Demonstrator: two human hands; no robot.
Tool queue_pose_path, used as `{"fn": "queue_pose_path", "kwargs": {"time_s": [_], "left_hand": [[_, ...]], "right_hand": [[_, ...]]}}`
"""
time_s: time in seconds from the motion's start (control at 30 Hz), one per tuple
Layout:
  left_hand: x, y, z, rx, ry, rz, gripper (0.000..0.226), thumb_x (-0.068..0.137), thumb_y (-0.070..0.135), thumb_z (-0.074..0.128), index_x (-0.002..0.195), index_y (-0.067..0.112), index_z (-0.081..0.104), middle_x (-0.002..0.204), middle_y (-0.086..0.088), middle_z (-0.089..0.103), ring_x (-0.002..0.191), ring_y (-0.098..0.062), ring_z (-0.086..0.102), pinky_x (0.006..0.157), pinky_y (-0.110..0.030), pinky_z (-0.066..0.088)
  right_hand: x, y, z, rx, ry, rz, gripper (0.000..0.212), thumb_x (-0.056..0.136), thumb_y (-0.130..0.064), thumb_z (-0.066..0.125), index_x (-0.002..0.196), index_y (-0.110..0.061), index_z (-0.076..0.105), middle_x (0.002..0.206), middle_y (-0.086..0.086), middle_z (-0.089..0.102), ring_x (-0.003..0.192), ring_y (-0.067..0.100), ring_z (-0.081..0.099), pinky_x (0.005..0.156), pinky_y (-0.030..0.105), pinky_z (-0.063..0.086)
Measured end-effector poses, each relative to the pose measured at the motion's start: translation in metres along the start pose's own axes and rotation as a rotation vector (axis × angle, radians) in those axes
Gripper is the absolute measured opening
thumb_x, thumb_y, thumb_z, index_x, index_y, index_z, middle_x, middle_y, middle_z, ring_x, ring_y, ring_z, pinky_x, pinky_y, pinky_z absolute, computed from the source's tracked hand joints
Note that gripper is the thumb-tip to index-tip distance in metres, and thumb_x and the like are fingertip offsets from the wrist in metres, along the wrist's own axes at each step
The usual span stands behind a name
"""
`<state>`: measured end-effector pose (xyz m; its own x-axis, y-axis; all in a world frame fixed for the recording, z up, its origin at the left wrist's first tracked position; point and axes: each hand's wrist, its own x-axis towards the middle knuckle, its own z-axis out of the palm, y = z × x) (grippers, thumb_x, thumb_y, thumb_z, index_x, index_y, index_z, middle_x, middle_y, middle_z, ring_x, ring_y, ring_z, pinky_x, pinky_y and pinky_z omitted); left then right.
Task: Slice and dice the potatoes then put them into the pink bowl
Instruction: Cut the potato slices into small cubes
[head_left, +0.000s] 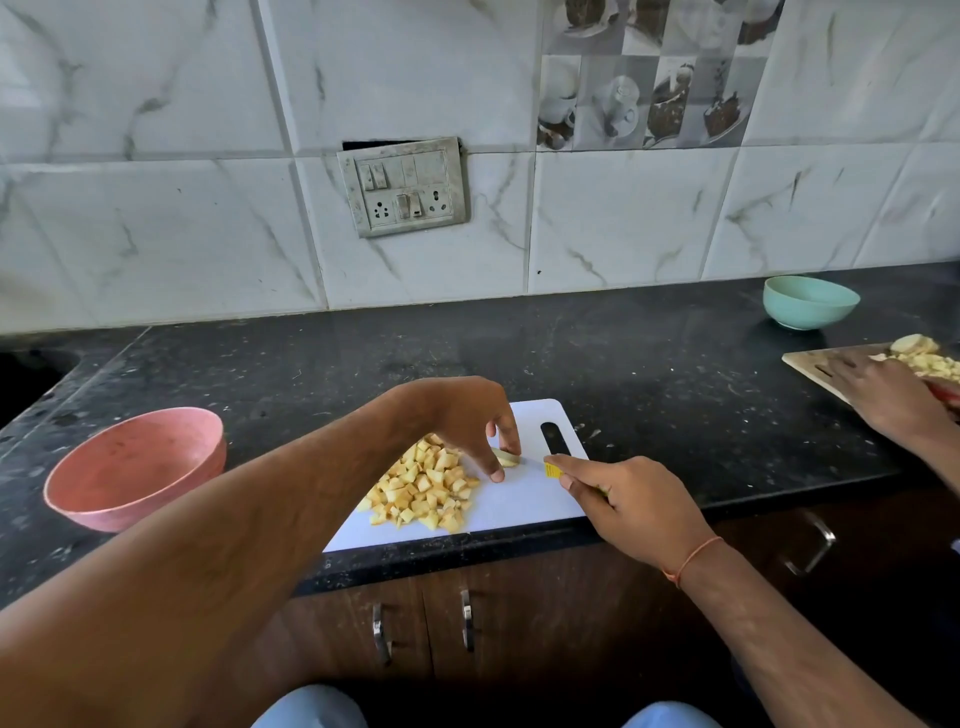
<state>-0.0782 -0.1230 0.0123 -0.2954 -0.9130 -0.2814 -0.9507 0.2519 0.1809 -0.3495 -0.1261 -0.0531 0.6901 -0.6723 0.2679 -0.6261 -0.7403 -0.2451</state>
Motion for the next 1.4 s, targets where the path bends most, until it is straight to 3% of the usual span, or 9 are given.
{"fn": "queue_pose_path", "kwargs": {"time_s": [0.33,0.5,0.73,0.87,1.0,1.17,1.3,1.4], "left_hand": [[0.005,-0.002,0.001,-0.008,0.019,-0.031,0.046,0.078,0.046,0.092,0.120,0.032,0.080,0.119,0.011,0.077,0.106,-0.008,0.069,0.101,-0.031,0.051],[0.006,-0.003,0.002,-0.025,0.022,-0.040,0.040,0.075,0.048,0.094,0.112,0.037,0.083,0.116,0.015,0.077,0.106,-0.008,0.068,0.102,-0.033,0.051],[0.006,0.001,0.000,-0.021,0.002,-0.052,0.041,0.078,0.046,0.092,0.116,0.036,0.082,0.120,0.013,0.075,0.109,-0.010,0.067,0.100,-0.030,0.050],[0.007,-0.001,0.000,-0.044,-0.013,-0.076,0.041,0.077,0.047,0.093,0.115,0.038,0.082,0.118,0.015,0.075,0.107,-0.013,0.070,0.104,-0.036,0.054],[0.011,-0.006,0.003,-0.073,-0.030,-0.097,0.039,0.074,0.050,0.095,0.110,0.043,0.082,0.109,0.022,0.073,0.100,-0.023,0.076,0.101,-0.043,0.058],[0.009,-0.006,0.001,-0.072,-0.010,-0.074,0.040,0.071,0.049,0.096,0.109,0.042,0.083,0.110,0.018,0.075,0.104,-0.008,0.070,0.102,-0.035,0.053],[0.007,-0.005,0.002,-0.087,0.003,-0.076,0.039,0.072,0.047,0.096,0.109,0.041,0.083,0.109,0.017,0.075,0.104,-0.006,0.068,0.099,-0.031,0.051],[0.005,-0.004,0.004,-0.107,0.020,-0.087,0.039,0.073,0.046,0.096,0.109,0.040,0.083,0.110,0.017,0.076,0.103,-0.003,0.068,0.099,-0.030,0.050]], "right_hand": [[-0.003,-0.004,0.001,0.005,0.048,-0.002,0.040,0.108,-0.046,0.044,0.148,-0.049,0.050,0.062,-0.022,0.043,0.053,0.006,0.050,0.049,0.012,0.028],[0.001,-0.007,0.007,-0.007,0.066,-0.030,0.041,0.108,-0.047,0.044,0.148,-0.048,0.052,0.067,-0.015,0.060,0.053,0.008,0.053,0.049,0.020,0.045],[0.007,-0.025,0.004,-0.098,0.049,-0.053,0.043,0.110,-0.041,0.042,0.153,-0.045,0.045,0.077,-0.005,0.068,0.052,0.008,0.043,0.048,0.016,0.021],[0.014,-0.025,0.009,-0.133,0.006,-0.022,0.046,0.111,-0.042,0.039,0.157,-0.046,0.038,0.090,-0.001,0.073,0.061,0.010,0.045,0.062,0.022,0.047],[0.009,-0.017,0.004,-0.144,-0.049,-0.018,0.047,0.112,-0.042,0.035,0.158,-0.048,0.032,0.075,-0.006,0.058,0.059,0.010,0.050,0.059,0.023,0.048],[-0.008,-0.008,-0.005,-0.106,-0.058,-0.007,0.047,0.111,-0.040,0.039,0.157,-0.048,0.033,0.066,-0.014,0.046,0.057,0.010,0.052,0.050,0.017,0.030],[-0.022,0.002,-0.009,-0.075,-0.060,-0.016,0.046,0.110,-0.039,0.042,0.156,-0.046,0.038,0.066,-0.016,0.049,0.056,0.010,0.053,0.050,0.019,0.037],[-0.033,0.010,-0.015,-0.021,-0.028,-0.022,0.044,0.108,-0.037,0.048,0.151,-0.045,0.048,0.054,-0.017,0.043,0.048,0.011,0.049,0.046,0.021,0.033]]}}
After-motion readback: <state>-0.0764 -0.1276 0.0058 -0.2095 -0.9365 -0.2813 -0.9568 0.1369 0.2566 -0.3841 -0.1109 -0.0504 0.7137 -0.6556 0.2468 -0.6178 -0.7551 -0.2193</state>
